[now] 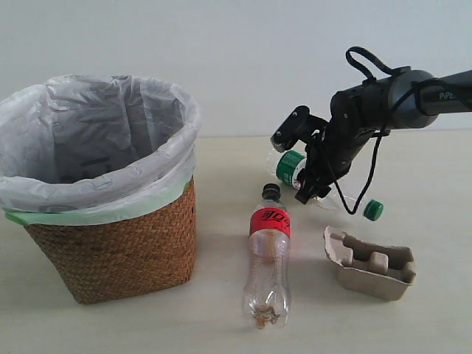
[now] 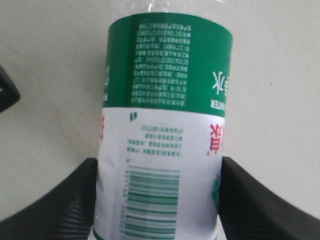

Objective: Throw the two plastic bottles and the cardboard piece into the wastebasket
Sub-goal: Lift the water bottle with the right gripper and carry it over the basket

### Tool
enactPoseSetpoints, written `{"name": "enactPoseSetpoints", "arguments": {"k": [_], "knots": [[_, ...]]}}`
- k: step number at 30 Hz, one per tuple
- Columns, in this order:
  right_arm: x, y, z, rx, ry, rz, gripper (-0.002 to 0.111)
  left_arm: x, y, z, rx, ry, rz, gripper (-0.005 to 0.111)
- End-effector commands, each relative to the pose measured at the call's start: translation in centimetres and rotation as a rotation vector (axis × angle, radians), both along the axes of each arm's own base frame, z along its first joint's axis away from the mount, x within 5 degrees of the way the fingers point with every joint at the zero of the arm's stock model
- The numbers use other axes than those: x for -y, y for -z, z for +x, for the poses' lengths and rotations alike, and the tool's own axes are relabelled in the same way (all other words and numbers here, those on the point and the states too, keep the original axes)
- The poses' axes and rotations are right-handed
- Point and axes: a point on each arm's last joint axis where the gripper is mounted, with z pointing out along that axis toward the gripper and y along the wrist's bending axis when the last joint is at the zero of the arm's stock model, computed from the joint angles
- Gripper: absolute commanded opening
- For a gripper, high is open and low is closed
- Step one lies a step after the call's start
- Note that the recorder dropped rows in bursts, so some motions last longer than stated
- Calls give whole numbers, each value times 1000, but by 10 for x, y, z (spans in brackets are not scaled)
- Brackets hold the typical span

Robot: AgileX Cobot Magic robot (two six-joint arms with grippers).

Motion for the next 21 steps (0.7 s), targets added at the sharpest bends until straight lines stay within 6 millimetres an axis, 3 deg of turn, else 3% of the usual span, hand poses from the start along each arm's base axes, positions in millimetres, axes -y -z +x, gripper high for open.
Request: {"name": "enactPoseSetpoints", "arguments": {"k": [1,10,21], "knots": [[3,-15,0,18,-4,-14,0,1,0,0,8,7,-6,5],[14,-87,-4,200,185,91,0,1,0,0,8,7,-6,5],[35,-169,-45,216,321,100,0,1,0,0,8,7,-6,5]]}}
